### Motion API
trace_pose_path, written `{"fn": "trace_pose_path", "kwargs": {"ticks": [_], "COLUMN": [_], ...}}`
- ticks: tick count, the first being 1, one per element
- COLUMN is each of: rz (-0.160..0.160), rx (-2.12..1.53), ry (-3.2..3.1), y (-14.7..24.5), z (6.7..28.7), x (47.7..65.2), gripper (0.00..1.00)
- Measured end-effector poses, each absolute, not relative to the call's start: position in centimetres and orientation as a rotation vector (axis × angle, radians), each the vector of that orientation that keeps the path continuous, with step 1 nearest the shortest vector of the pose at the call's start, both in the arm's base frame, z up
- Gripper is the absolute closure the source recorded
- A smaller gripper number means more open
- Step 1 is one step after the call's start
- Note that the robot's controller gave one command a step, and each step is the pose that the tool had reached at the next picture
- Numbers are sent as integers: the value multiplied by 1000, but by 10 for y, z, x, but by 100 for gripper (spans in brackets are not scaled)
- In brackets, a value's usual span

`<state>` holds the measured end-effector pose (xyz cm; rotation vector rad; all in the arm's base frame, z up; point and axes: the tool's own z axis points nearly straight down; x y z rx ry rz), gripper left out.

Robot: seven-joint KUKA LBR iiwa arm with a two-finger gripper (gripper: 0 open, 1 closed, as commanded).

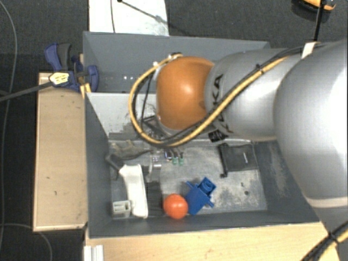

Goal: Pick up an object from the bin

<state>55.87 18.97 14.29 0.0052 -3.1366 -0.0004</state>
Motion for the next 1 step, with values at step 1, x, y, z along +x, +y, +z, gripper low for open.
{"fn": "trace_pose_path", "kwargs": {"ticks": [1], "rz": [-3], "rx": [-1], "ry": [-3144], "y": [189], "z": [148], "x": [560], "gripper": [0]}}
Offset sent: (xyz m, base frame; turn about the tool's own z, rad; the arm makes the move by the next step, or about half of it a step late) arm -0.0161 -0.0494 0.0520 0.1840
